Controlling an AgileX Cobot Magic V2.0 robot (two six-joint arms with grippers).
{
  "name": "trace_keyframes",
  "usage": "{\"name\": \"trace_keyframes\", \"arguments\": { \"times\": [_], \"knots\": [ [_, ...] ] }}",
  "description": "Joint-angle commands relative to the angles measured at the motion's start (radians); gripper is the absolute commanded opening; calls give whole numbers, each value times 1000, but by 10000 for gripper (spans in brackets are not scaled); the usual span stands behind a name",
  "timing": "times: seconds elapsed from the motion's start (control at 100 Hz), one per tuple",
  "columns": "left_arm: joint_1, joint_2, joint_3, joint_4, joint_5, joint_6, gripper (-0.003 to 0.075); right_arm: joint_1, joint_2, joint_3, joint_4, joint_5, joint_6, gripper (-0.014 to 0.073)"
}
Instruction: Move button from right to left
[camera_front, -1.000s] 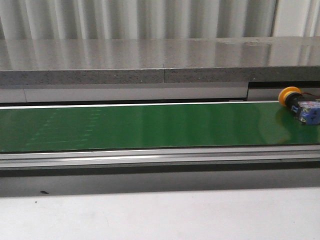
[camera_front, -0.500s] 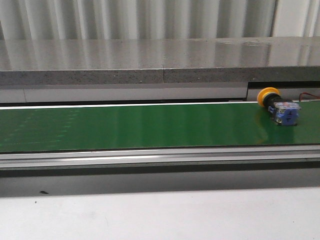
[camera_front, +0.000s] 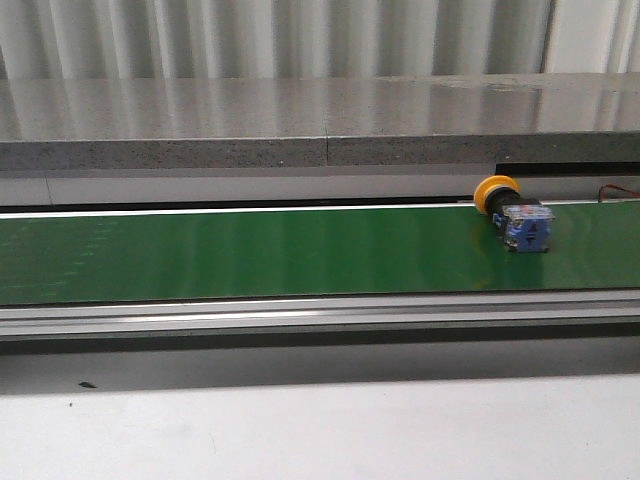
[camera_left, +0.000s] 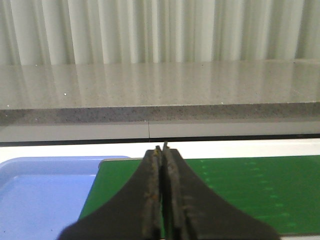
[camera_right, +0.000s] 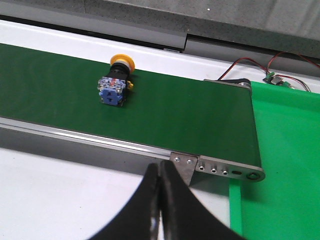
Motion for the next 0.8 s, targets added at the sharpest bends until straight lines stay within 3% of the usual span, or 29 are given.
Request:
{"name": "trace_keyframes", "arguments": {
  "times": [0.0,0.13,0.35,0.44,0.54,0.63,0.69,0.79],
  "knots": [
    [0,10,-122,12,38,-7,-21,-1,7,-23,-8,-70,-8,-68],
    [0,127,-297,12,297,-7,-21,-1,7,-23,-8,-69,-8,-68],
    [0,361,-476,47,508,30,1,-1,7,-23,-8,-68,-8,-68],
    [0,454,-530,47,557,30,144,-1,7,-23,-8,-68,-8,-68],
    [0,538,-563,47,548,30,430,-1,7,-23,-8,-68,-8,-68],
    [0,605,-582,38,520,30,629,-1,7,-23,-8,-68,-8,-68],
    [-2,654,-601,8,522,30,678,-1,7,-23,-8,-68,-8,-68],
    [-6,733,-640,-72,522,47,671,-1,7,-23,-8,-68,-8,-68]
  ]
}}
